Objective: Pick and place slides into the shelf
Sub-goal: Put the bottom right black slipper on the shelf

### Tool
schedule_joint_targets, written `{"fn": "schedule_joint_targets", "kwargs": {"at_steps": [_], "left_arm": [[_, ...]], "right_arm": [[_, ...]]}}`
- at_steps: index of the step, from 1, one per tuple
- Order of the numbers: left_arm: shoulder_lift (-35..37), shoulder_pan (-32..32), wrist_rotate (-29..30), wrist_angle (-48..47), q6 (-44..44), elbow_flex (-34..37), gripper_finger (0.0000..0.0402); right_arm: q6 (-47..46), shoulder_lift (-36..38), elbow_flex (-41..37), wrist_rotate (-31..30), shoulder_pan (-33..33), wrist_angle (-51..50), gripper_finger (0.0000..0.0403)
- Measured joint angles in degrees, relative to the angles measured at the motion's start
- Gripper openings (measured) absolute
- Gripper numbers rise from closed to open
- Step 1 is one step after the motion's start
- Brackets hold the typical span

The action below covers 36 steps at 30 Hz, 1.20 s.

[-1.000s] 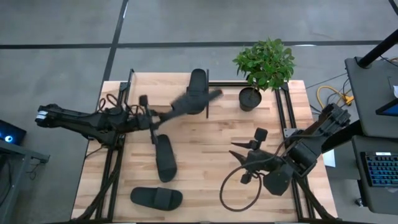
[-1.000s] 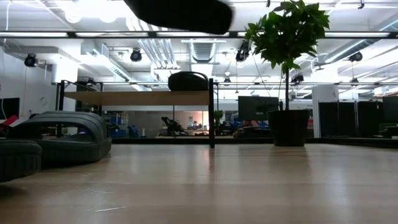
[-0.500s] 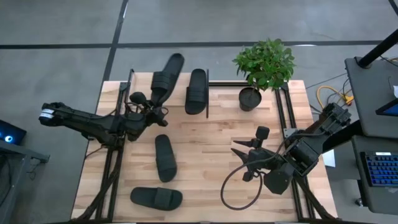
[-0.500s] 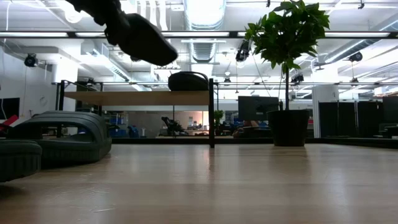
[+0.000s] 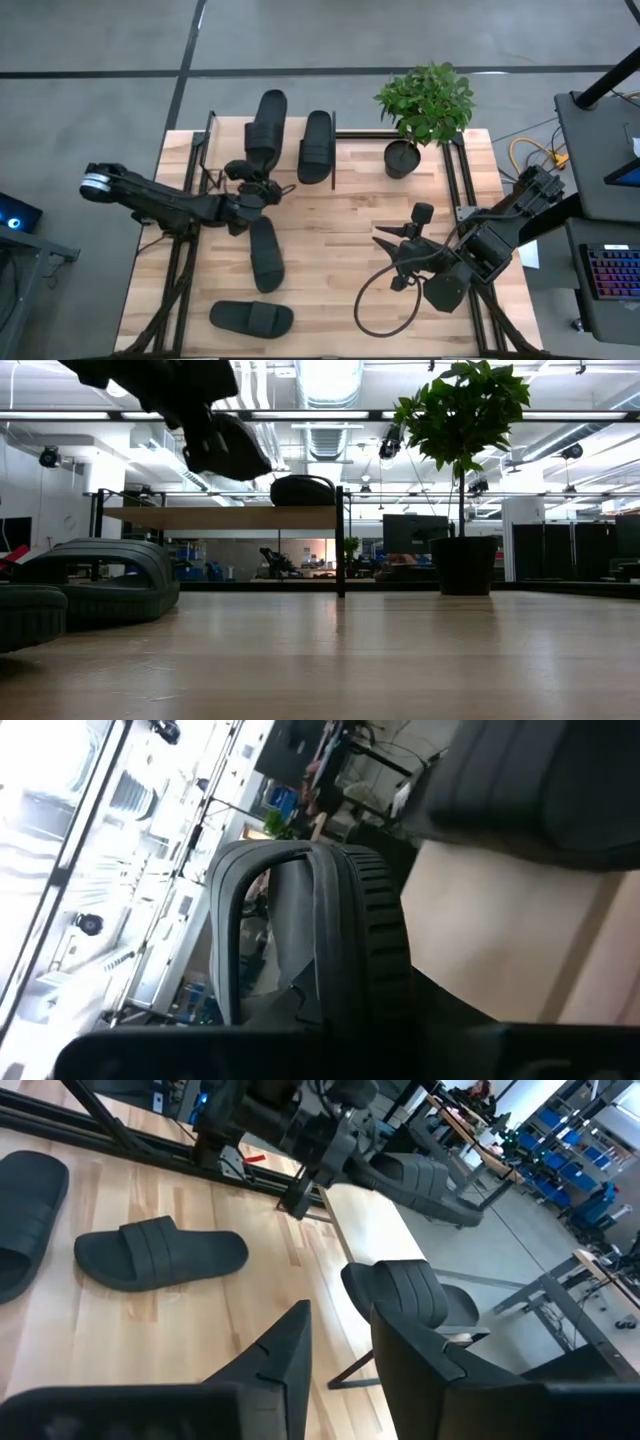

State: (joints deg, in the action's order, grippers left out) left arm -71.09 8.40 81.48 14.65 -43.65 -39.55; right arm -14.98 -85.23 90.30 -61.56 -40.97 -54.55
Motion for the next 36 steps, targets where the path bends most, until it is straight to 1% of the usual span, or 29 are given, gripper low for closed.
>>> {"fn": "schedule_joint_targets", "kwargs": {"at_steps": [8, 18, 27, 36], "left_arm": [[-6.75, 0.23, 1.73, 0.95, -0.46, -1.12, 0.0023], [-13.29, 0.81, 1.69, 0.90, -0.24, -2.83, 0.0023], [-14.17, 0.81, 1.57, 0.82, -0.20, -3.41, 0.0023], [-15.46, 0.68, 1.31, 0.72, -0.01, -3.28, 0.0023]], "right_arm": [[-1.52, 0.00, 0.00, 0.02, 0.00, -2.47, 0.0088], [-1.51, 0.02, 0.00, 0.02, 0.00, -3.13, 0.0087], [-1.97, 0.07, 0.00, 0.02, 0.00, -4.99, 0.0077], [-1.99, 0.07, 0.00, 0.02, 0.00, -5.17, 0.0081]]}}
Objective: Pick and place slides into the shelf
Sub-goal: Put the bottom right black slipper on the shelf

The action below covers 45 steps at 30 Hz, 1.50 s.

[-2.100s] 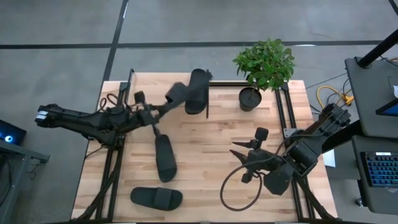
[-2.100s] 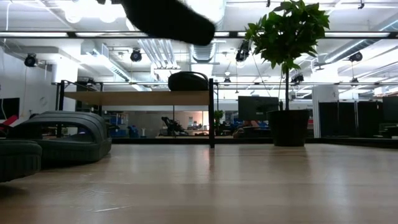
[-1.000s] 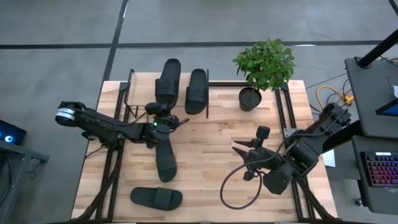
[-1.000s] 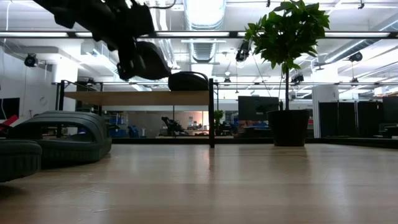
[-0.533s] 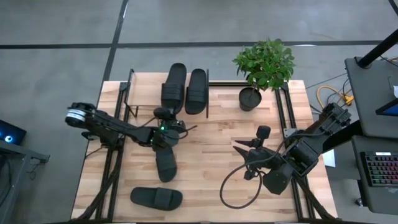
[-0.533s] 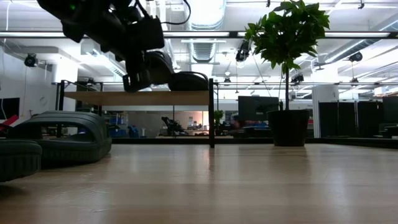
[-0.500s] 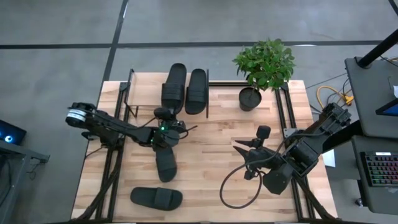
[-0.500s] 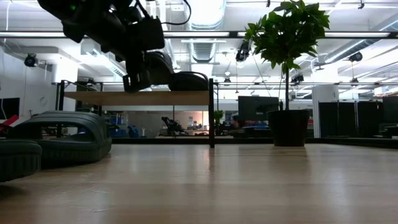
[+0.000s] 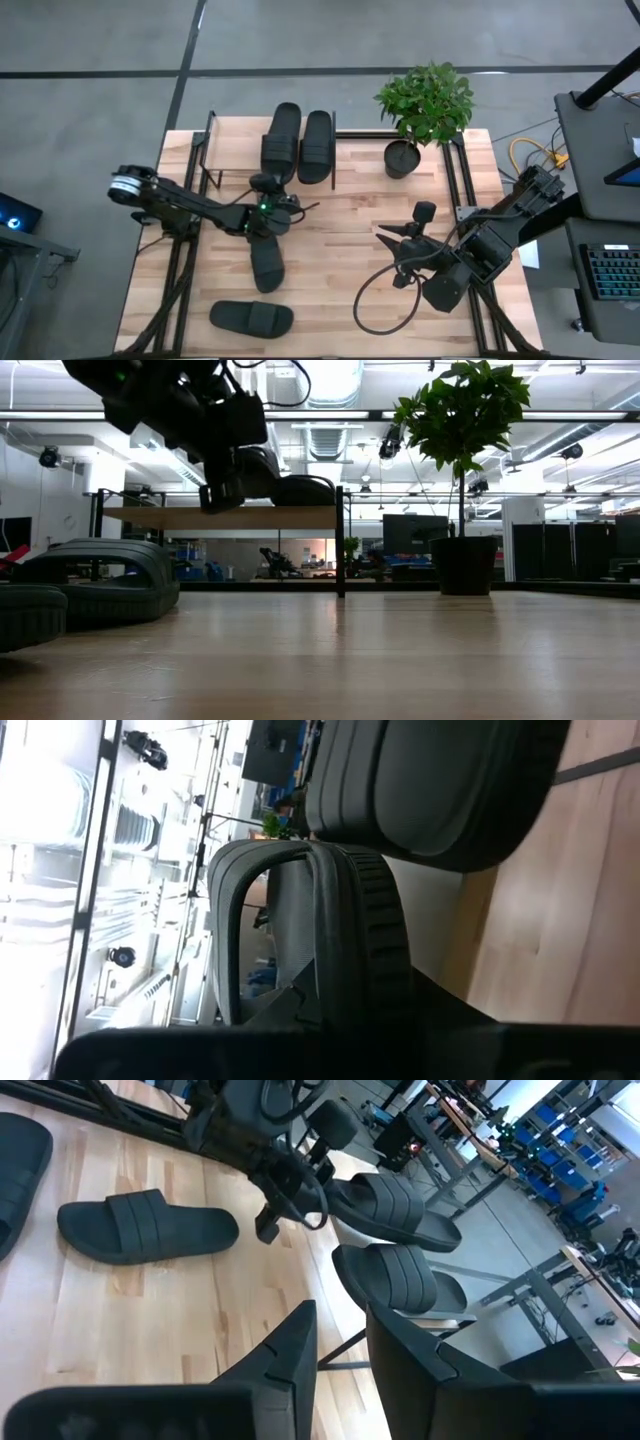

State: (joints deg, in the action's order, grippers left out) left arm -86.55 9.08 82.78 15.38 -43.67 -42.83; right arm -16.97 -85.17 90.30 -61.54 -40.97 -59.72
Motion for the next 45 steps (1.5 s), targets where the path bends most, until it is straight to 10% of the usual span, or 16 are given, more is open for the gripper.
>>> {"fn": "schedule_joint_targets", "kwargs": {"at_steps": [22, 45], "left_arm": [[-1.63, 0.02, -3.43, -0.91, 1.32, 0.09, 0.0115], [2.65, 0.35, -12.24, -1.66, 4.34, 0.07, 0.0306]], "right_arm": [[-0.04, 0.00, 0.00, 0.00, 0.00, 0.00, 0.0073], [-0.21, 0.02, 0.00, 0.00, 0.00, 0.02, 0.0070]]}}
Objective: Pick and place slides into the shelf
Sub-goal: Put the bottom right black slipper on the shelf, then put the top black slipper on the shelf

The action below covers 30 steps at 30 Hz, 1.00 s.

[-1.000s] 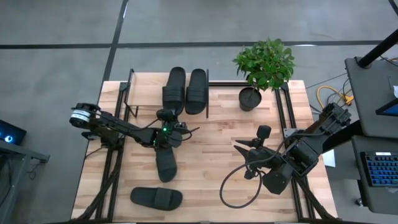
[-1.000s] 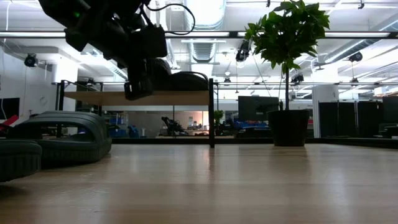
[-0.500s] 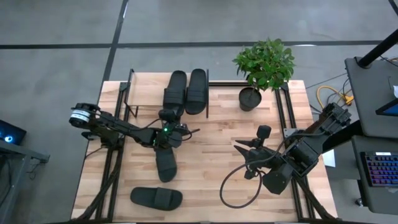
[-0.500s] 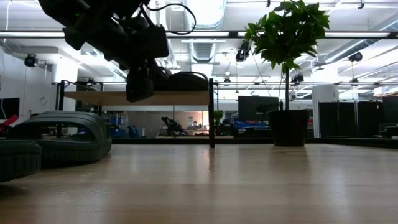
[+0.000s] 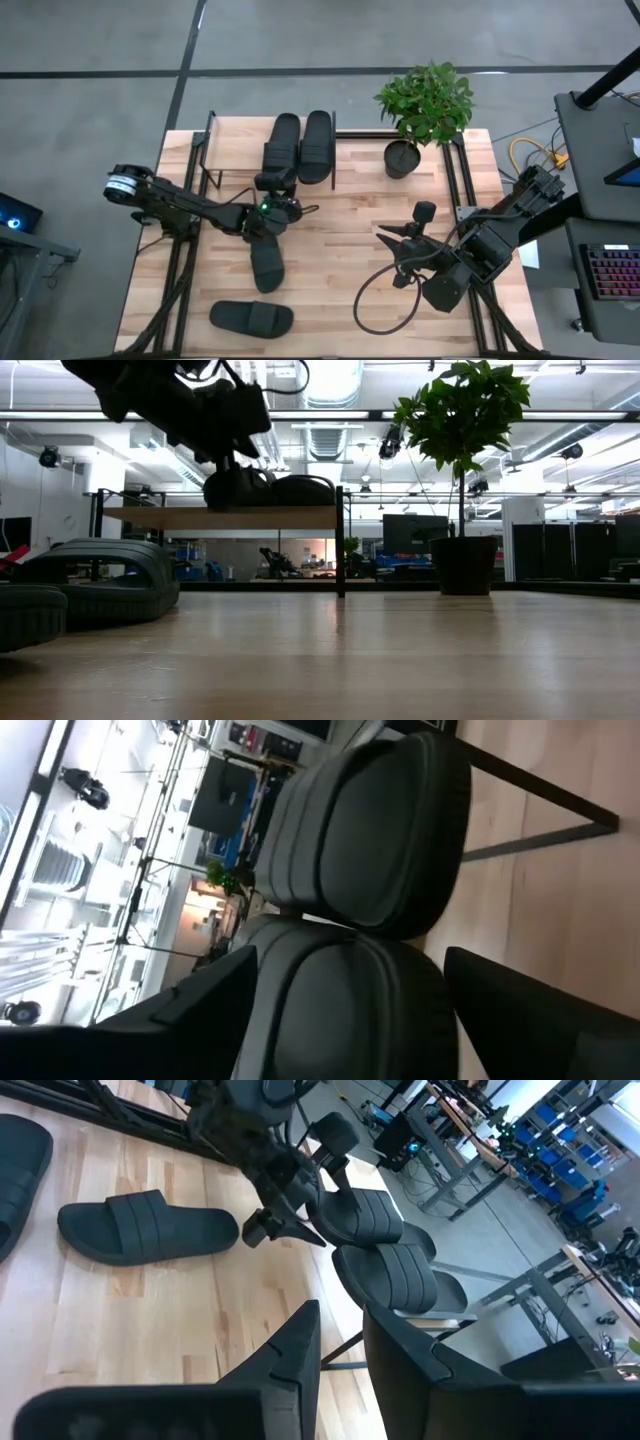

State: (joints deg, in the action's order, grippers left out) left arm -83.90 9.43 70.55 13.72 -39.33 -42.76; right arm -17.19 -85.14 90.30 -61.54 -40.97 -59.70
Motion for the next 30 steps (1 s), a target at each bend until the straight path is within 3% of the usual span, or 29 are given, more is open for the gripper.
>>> {"fn": "schedule_joint_targets", "kwargs": {"at_steps": [7, 16, 19, 25, 30], "left_arm": [[2.24, 0.93, -1.51, -3.32, 0.04, 0.00, 0.0311], [7.12, 5.16, -8.87, -4.62, 2.36, 0.00, 0.0311], [10.04, 6.61, -14.45, -7.49, 6.13, 0.00, 0.0311], [18.80, 8.23, -35.38, -14.97, 17.52, 0.02, 0.0311], [26.66, 8.59, -36.87, -20.48, 21.91, 0.02, 0.0311]], "right_arm": [[-0.45, 0.00, 0.00, 0.00, 0.00, 0.00, 0.0078], [-0.86, 0.00, 0.00, 0.00, 0.00, -0.04, 0.0072], [-1.64, 0.00, 0.00, 0.01, -0.01, -0.04, 0.0069], [-2.91, 0.00, 0.00, -0.02, 0.00, -0.04, 0.0070], [-2.89, 0.04, -0.63, -0.99, -0.95, -0.54, 0.0067]]}}
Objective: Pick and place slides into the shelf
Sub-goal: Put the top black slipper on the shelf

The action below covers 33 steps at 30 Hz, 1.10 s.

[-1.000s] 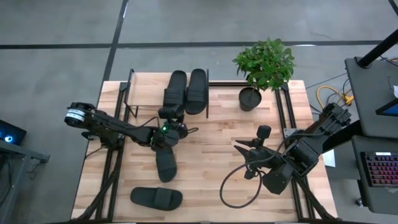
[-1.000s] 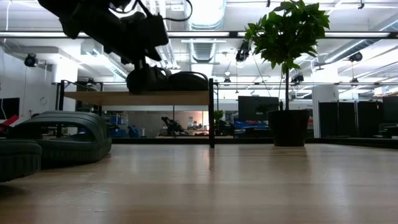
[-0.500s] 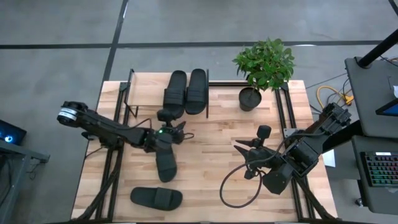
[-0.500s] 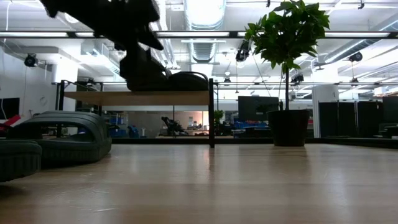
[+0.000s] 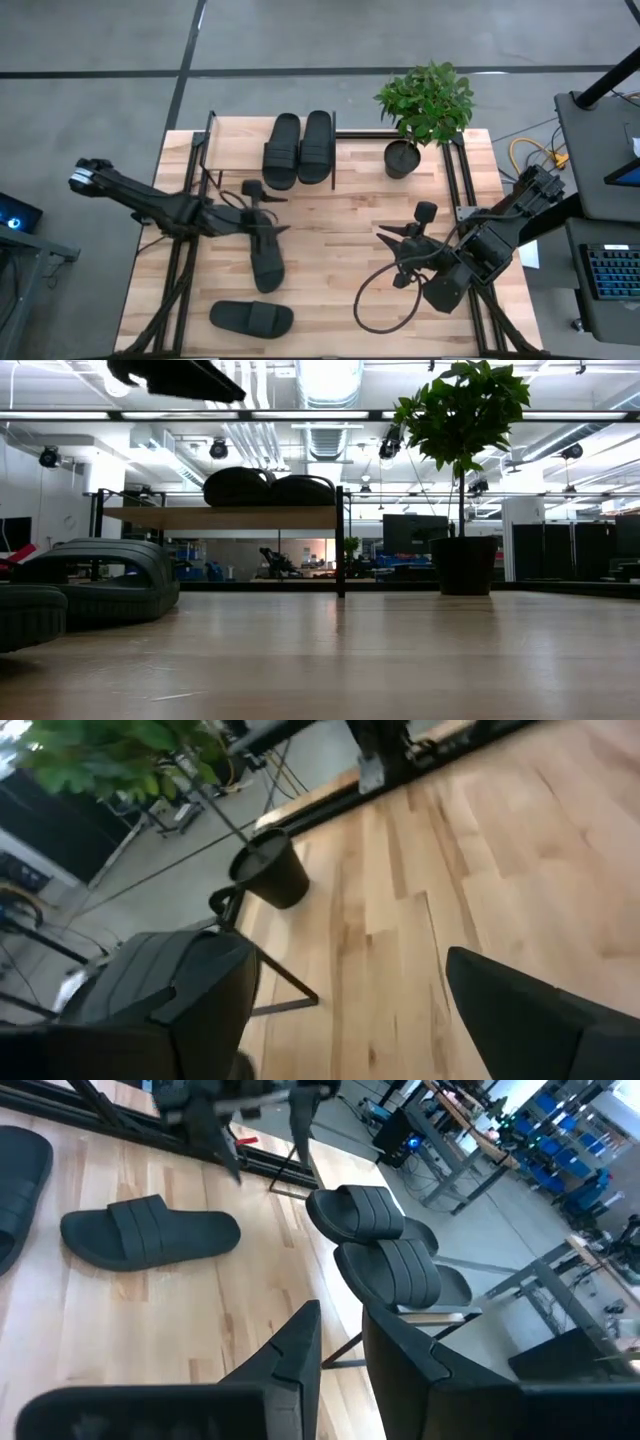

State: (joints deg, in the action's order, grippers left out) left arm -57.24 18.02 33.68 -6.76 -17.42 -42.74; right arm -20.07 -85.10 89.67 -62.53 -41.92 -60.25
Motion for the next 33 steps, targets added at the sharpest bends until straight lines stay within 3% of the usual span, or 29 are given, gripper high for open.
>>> {"fn": "schedule_joint_targets", "kwargs": {"at_steps": [6, 8, 14, 18, 22, 26, 33], "left_arm": [[6.52, 0.48, -3.79, 0.52, 9.79, 0.15, 0.0311], [8.00, 0.56, -4.67, 1.66, 13.82, 0.17, 0.0311], [11.94, 0.57, -12.79, -2.22, 22.79, 0.20, 0.0298], [14.07, 0.55, -17.28, -12.34, 34.26, 0.22, 0.0280], [14.67, 1.09, -21.29, -15.62, 42.86, 0.71, 0.0267], [12.80, 1.74, -28.99, -18.48, 44.59, 0.87, 0.0263], [7.02, 1.79, -31.37, -28.31, 44.24, 0.87, 0.0262]], "right_arm": [[-3.44, 0.00, -5.33, -11.65, -2.23, 0.01, 0.0061], [-6.32, 0.00, -7.46, -13.10, -2.76, 0.00, 0.0059], [-19.90, -0.11, -13.30, -13.59, -3.40, 2.79, 0.0059], [-24.08, -0.15, -16.89, -12.26, -3.62, 4.87, 0.0059], [-25.91, -0.16, -19.03, -10.47, -3.62, 7.08, 0.0058], [-26.27, -0.24, -19.82, -9.19, -3.60, 8.97, 0.0059], [-25.43, -0.26, -19.82, -7.80, -3.60, 11.83, 0.0058]]}}
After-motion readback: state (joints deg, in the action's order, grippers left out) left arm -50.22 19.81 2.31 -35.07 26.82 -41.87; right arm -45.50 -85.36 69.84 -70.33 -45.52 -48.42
